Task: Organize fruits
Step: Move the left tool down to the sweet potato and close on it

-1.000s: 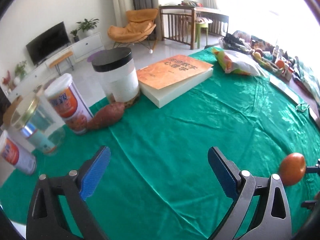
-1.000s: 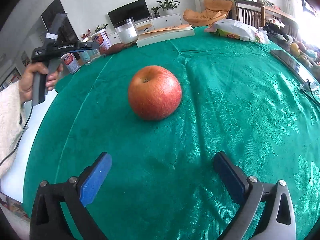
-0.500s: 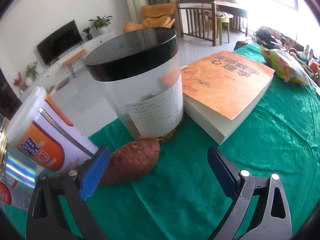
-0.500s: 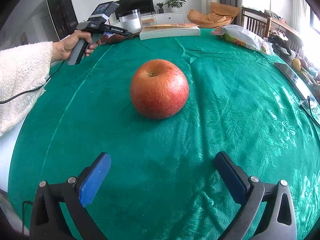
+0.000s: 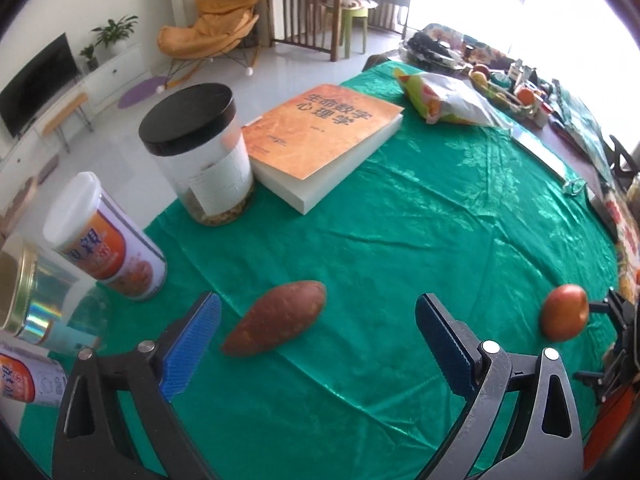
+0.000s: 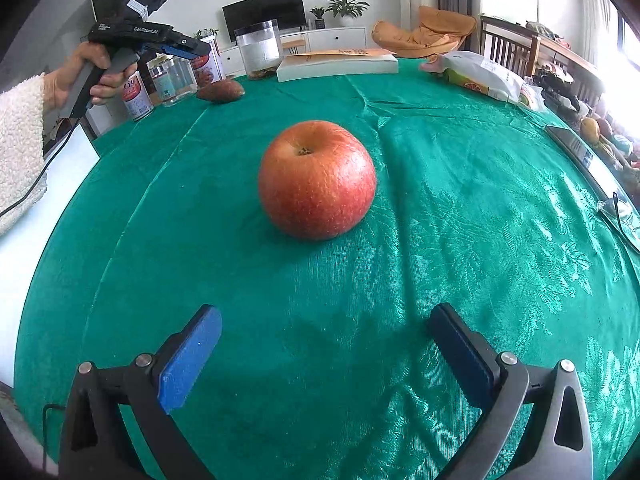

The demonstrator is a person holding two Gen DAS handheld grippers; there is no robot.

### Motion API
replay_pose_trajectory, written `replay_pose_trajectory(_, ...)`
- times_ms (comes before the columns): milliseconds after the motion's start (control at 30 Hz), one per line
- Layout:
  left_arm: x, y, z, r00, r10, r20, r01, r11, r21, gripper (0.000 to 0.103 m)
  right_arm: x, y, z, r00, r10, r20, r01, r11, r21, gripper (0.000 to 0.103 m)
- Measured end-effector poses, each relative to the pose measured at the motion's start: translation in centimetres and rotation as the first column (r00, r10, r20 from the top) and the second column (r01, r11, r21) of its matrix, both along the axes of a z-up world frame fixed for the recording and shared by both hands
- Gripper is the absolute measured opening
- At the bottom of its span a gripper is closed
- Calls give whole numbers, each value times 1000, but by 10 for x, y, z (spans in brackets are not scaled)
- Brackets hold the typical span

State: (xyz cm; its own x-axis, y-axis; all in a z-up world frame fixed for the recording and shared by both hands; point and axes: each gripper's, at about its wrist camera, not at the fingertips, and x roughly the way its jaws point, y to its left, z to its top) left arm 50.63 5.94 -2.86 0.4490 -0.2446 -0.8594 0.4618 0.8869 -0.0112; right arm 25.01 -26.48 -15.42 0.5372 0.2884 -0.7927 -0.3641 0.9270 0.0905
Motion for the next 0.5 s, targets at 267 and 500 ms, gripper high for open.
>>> replay_pose_trajectory(267, 3, -16, -69, 992, -56, -114, 74, 984, 164, 96, 1, -3, 1, 1000, 2, -2, -2, 1000, 25, 103)
replay_pose_trajectory(500, -30, -20, -65, 962, -181, -205, 216, 963, 163, 96, 0, -2, 0, 1000, -1, 1, 1, 1000, 19, 103)
